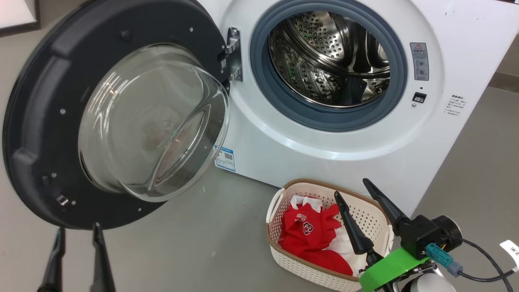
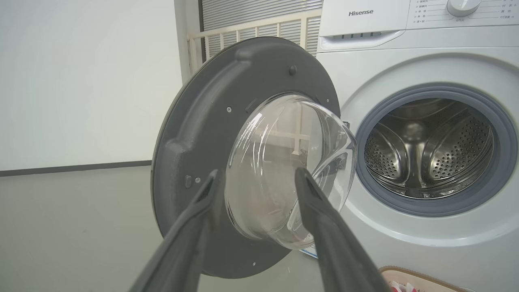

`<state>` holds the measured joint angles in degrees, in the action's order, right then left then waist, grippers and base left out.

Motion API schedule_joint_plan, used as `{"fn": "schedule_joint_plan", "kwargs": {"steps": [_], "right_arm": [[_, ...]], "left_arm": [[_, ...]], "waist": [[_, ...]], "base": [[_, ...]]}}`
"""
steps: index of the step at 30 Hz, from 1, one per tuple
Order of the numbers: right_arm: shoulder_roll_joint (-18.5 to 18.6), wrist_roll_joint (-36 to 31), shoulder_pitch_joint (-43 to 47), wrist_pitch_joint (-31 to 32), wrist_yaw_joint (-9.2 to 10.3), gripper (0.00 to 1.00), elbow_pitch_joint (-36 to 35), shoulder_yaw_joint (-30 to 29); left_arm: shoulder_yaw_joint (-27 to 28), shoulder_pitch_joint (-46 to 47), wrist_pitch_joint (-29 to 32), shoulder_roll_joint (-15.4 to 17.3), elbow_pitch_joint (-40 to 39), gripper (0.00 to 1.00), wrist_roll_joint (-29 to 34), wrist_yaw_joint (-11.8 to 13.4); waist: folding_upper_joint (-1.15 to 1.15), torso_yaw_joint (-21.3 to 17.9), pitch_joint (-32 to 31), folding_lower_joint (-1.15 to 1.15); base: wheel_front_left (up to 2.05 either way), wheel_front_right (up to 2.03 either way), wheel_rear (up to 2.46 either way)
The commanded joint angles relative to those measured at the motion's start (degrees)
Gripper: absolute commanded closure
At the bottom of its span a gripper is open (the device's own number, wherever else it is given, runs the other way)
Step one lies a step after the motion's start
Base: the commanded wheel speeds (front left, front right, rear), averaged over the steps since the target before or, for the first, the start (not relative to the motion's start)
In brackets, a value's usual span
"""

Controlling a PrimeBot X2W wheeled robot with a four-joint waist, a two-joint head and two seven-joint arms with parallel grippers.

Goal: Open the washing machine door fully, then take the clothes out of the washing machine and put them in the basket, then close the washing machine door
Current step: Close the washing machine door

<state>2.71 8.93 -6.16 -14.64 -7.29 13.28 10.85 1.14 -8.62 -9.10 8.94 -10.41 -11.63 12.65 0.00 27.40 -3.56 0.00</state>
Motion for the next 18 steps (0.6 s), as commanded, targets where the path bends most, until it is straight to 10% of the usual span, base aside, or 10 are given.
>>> {"fn": "schedule_joint_plan", "kwargs": {"steps": [1, 18], "right_arm": [[0.2, 0.6, -2.3, -0.4, -0.2, 0.0, -1.2, 1.2], [0.2, -0.6, -1.5, -0.4, -0.2, 0.0, -0.5, 1.1]], "left_arm": [[1.8, 1.0, -0.3, 1.0, -1.7, 1.0, 0.5, 0.1], [15.8, 17.6, -4.7, 6.7, 4.9, 1.0, -13.3, -4.0]], "waist": [[0.0, -0.1, -0.1, 0.0], [0.0, -2.9, 0.4, 0.0]], "base": [[0.0, 0.0, 0.0], [0.0, 0.0, 0.0]]}}
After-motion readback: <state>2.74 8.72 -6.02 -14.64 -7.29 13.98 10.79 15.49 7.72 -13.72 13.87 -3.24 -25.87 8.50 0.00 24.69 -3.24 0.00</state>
